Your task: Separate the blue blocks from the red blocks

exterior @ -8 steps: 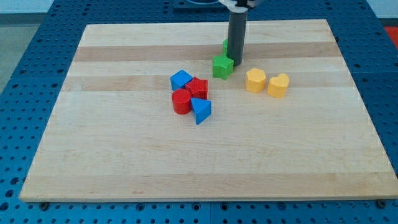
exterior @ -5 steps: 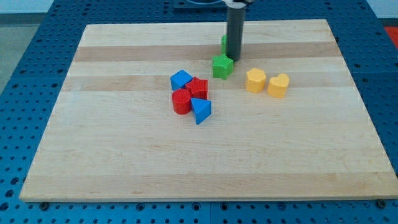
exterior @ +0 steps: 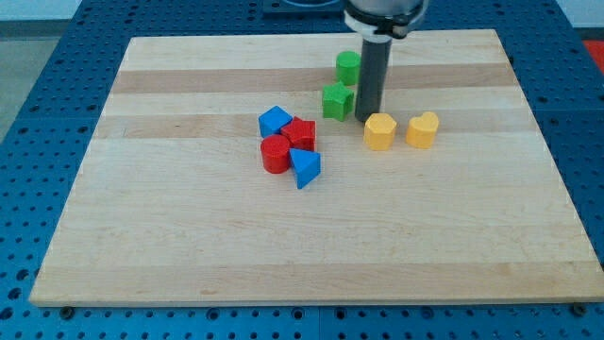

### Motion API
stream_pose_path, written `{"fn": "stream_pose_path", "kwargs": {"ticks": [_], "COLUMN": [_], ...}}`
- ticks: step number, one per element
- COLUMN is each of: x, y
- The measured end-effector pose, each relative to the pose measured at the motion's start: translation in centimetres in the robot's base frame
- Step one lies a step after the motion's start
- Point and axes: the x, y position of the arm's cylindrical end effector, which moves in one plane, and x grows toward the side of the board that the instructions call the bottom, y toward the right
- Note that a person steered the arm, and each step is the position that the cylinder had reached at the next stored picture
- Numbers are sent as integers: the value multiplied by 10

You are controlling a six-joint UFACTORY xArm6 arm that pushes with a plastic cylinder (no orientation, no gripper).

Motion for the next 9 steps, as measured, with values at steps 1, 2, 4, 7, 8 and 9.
{"fn": "stream_pose_path", "kwargs": {"ticks": [1,2,4,7,8,9], "x": [28,52,61,57,38,18], "y": [-9,-22,-90,-144,-142,-143]}}
